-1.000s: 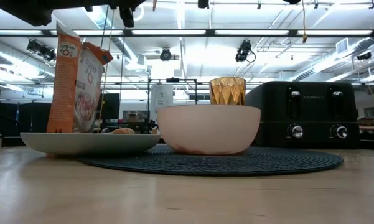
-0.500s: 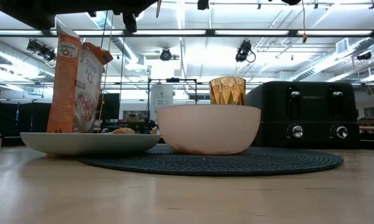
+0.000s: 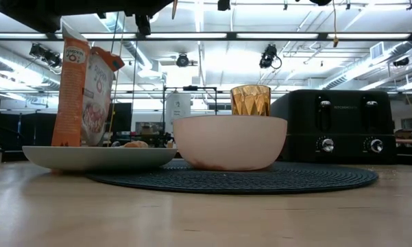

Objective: Arrange a breakfast setting
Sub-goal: Put the gold spoon on the right of the orange bowl

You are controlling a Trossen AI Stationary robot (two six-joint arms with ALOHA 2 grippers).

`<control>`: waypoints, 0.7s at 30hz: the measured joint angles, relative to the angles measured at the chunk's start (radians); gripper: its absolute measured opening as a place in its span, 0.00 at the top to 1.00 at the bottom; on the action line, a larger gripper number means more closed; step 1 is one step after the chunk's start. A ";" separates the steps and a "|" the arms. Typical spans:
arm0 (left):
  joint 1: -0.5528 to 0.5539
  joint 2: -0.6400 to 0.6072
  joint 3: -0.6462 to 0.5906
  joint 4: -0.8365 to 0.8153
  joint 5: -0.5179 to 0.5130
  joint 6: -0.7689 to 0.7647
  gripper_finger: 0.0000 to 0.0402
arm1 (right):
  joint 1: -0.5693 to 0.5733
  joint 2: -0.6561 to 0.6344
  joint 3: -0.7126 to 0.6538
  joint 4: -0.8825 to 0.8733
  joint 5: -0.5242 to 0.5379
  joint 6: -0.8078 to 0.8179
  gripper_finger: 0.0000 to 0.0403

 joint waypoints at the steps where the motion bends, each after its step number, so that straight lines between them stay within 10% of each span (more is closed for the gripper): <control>1: 0.000 0.000 0.000 0.000 0.000 0.000 0.91 | 0.000 0.000 0.000 0.000 0.000 0.000 0.95; 11: -0.007 0.000 0.000 -0.025 -0.005 0.026 0.87 | -0.002 0.000 0.000 -0.021 0.016 -0.001 0.95; 21: -0.061 -0.066 0.001 -0.170 -0.064 0.058 0.50 | 0.002 -0.081 0.000 -0.185 0.061 0.002 0.95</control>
